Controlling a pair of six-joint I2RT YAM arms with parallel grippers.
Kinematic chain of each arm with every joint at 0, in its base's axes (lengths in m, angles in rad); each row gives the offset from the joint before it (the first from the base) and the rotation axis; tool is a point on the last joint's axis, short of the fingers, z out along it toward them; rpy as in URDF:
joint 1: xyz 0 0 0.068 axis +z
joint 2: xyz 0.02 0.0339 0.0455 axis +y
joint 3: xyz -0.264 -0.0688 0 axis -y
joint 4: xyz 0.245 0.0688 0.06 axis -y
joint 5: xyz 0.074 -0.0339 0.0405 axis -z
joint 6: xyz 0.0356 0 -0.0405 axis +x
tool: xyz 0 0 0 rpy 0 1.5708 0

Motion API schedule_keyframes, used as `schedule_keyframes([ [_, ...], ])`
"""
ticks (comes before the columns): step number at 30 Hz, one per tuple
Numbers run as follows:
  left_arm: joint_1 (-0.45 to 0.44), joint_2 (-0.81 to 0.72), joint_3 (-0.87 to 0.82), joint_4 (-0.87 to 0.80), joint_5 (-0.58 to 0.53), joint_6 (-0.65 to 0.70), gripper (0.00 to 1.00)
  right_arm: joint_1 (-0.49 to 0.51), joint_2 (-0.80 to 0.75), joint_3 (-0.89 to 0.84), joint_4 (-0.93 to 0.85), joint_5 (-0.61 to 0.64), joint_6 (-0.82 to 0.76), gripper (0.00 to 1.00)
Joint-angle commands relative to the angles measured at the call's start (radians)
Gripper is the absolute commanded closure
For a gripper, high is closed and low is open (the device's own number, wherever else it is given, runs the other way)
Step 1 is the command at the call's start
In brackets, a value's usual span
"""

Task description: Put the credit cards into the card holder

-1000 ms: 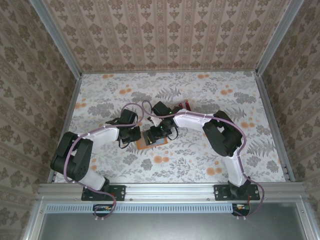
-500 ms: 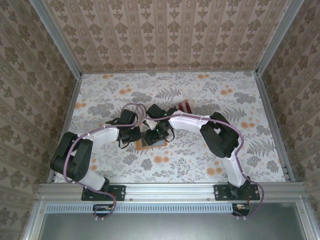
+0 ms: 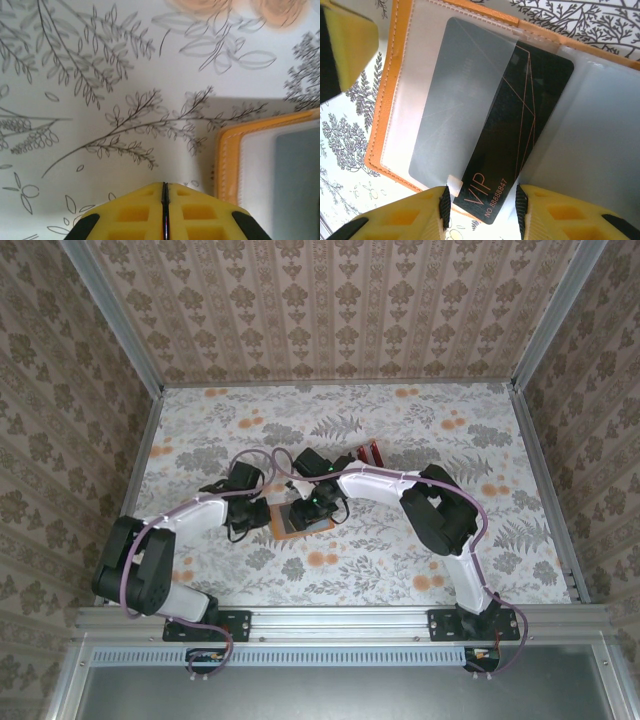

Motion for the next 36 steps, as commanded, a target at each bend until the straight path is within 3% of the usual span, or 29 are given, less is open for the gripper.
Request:
schedule_keyframes([
  [1, -0.003, 0.037, -0.027, 0.033, 0.026, -0.002, 0.92, 0.018, 0.022, 0.038, -0.036, 0.043, -0.031, 0.58],
  [12, -0.023, 0.093, -0.024, 0.081, 0.040, -0.013, 0.93, 0.078, 0.059, 0.053, -0.020, -0.002, -0.127, 0.57],
  [20, -0.029, 0.095, -0.031, 0.086, 0.038, -0.019, 0.93, 0.075, 0.010, 0.007, 0.129, -0.005, -0.094, 0.55],
  [26, -0.024, 0.077, -0.012, 0.047, 0.014, -0.006, 0.93, 0.069, 0.016, 0.028, 0.121, -0.034, -0.089, 0.55],
  [36, 0.100, -0.121, 0.065, -0.106, 0.015, 0.082, 0.89, 0.011, -0.231, -0.202, 0.111, -0.016, -0.036, 0.55],
])
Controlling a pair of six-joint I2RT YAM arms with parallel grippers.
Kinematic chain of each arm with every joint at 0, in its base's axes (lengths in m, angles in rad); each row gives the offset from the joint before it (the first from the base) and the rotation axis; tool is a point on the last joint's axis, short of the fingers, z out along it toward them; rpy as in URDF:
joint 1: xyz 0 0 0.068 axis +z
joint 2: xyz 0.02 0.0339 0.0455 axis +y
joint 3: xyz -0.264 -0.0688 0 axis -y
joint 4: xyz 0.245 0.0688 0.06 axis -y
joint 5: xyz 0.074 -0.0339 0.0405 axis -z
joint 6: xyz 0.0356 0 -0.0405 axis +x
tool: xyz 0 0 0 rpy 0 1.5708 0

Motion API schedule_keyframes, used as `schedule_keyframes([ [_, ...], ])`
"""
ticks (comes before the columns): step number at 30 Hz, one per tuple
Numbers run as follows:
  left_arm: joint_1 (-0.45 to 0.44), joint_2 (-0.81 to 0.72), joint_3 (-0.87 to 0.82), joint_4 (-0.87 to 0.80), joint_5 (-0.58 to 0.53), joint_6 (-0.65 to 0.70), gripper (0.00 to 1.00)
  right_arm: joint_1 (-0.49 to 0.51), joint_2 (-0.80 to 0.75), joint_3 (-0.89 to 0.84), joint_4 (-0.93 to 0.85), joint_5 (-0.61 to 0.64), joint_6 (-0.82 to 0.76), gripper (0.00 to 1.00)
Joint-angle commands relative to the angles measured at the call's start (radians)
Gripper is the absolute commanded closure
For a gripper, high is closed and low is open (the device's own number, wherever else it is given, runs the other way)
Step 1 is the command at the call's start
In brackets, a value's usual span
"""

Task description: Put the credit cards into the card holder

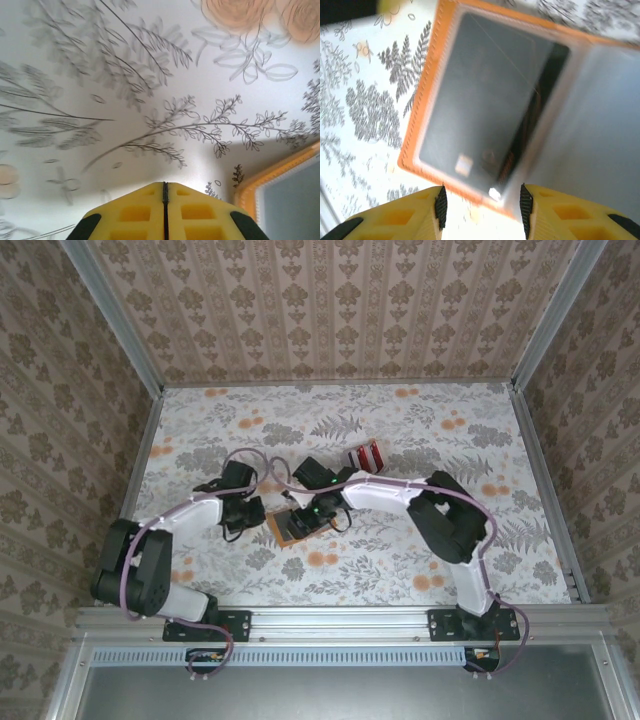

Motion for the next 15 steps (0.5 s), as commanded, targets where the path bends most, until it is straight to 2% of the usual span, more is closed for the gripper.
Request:
schedule_keyframes([
  [1, 0.030, -0.063, 0.077, -0.060, 0.003, 0.068, 0.88, -0.021, -0.101, -0.045, -0.018, -0.008, 0.036, 0.55],
  [10, 0.038, 0.181, 0.288, -0.004, 0.096, 0.137, 0.88, -0.055, -0.137, -0.257, 0.051, -0.034, 0.149, 0.58],
  [15, 0.020, 0.239, 0.267, -0.006, 0.120, 0.145, 0.89, -0.102, -0.091, -0.273, 0.144, -0.029, 0.221, 0.58],
])
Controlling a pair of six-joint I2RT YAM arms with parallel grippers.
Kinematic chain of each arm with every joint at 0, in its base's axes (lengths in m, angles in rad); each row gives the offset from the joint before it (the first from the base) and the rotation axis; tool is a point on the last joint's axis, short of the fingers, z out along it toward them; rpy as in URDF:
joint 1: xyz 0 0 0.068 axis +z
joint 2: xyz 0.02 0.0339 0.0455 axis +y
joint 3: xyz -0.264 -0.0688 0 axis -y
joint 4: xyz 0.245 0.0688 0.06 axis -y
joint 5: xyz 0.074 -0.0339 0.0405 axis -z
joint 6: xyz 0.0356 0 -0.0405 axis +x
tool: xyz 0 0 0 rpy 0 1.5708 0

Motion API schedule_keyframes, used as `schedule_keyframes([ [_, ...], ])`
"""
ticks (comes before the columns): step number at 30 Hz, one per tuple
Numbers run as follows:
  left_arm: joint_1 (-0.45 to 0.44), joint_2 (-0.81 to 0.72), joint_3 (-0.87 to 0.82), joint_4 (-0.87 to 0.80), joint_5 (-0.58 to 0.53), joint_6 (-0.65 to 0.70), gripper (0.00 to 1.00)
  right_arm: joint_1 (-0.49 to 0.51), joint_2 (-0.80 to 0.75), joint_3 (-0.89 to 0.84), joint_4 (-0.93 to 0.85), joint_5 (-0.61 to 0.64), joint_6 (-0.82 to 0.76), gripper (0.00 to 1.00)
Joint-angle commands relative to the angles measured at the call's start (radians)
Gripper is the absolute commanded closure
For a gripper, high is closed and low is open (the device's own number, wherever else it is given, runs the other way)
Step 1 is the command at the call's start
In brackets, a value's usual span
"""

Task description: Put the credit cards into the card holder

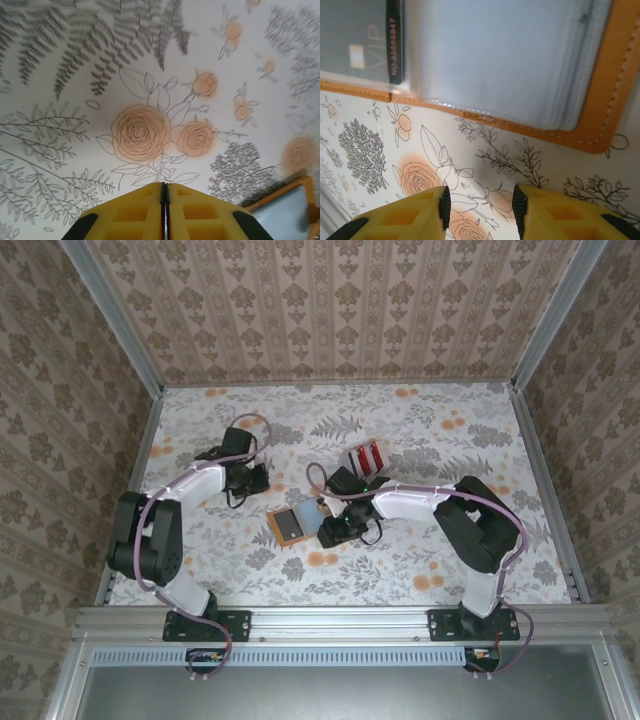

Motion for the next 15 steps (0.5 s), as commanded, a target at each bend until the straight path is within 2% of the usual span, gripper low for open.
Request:
schedule_keyframes([
  [1, -0.016, -0.001, -0.039, -0.020, 0.041, 0.026, 0.90, -0.035, 0.049, 0.009, 0.117, -0.002, 0.076, 0.58],
  [3, -0.026, -0.028, -0.097, 0.001, 0.051, 0.004, 0.93, -0.056, 0.094, 0.064, 0.125, -0.029, 0.073, 0.58],
  [11, -0.141, -0.147, -0.294, 0.059, 0.038, -0.145, 0.93, -0.112, 0.252, 0.346, 0.050, -0.067, 0.035, 0.58],
  [15, -0.249, -0.207, -0.349, 0.077, 0.013, -0.236, 0.93, -0.116, 0.315, 0.457, -0.008, -0.072, 0.003, 0.58],
])
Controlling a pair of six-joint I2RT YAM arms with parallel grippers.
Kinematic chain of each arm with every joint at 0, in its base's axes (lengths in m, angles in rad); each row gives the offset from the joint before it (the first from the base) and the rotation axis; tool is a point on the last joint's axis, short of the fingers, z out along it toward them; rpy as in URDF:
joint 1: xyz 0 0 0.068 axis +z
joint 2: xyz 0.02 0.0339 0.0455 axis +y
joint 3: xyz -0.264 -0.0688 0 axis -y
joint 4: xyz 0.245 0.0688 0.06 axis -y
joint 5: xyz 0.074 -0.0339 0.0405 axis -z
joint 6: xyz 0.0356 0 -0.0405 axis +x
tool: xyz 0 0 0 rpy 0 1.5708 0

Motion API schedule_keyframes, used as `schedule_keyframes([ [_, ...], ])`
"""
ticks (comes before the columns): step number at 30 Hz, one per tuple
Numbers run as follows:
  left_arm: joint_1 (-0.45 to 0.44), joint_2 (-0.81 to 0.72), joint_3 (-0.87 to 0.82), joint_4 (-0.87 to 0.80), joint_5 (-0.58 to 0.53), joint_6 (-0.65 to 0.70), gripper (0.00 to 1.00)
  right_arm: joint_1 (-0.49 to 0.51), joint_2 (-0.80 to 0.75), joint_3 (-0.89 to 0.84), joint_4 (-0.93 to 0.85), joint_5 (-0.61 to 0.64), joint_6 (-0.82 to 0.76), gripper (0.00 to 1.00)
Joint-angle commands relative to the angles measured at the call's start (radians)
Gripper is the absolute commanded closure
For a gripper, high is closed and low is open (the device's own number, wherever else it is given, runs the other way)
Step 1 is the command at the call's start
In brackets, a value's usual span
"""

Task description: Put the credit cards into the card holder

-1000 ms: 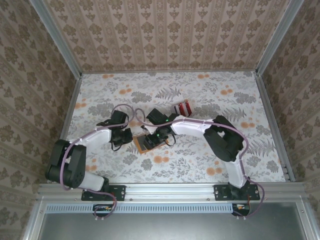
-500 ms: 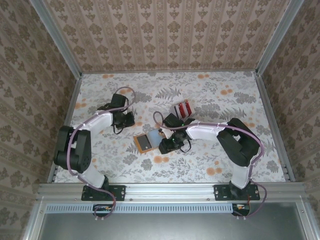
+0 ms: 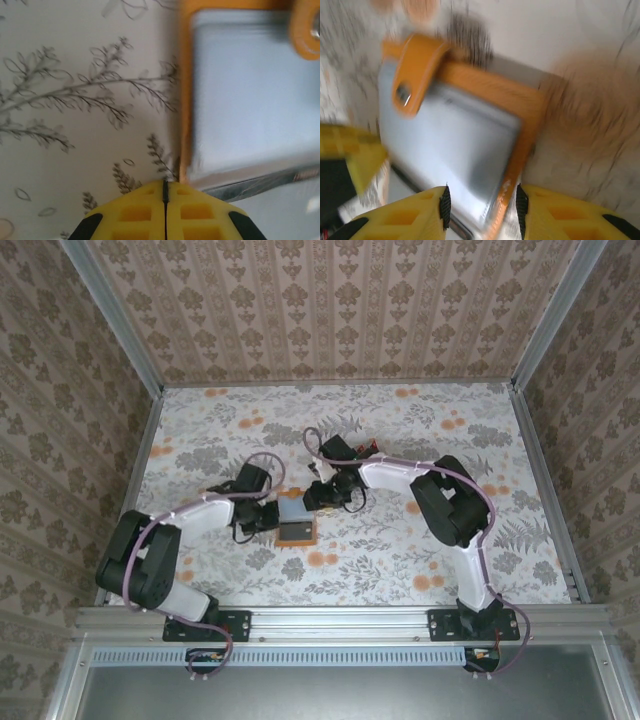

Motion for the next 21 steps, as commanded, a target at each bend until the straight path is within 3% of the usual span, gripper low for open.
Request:
schedule_keyframes([
  [1, -0.079, -0.045, -0.047, 0.007, -0.006, -0.126, 0.93, -0.005, 0.076, 0.125, -0.055, -0.015, -0.048, 0.58],
  [10, -0.252, 0.016, 0.005, 0.113, -0.084, -0.255, 0.93, 0.001, 0.201, 0.294, -0.160, -0.182, -0.078, 0.58],
  [16, -0.315, 0.046, 0.106, 0.079, -0.133, -0.251, 0.92, -0.009, 0.118, 0.290, -0.203, -0.105, -0.110, 0.57],
  [21, -0.319, -0.055, 0.115, -0.012, -0.245, -0.226, 0.89, -0.052, -0.009, 0.272, -0.241, 0.050, -0.120, 0.56],
])
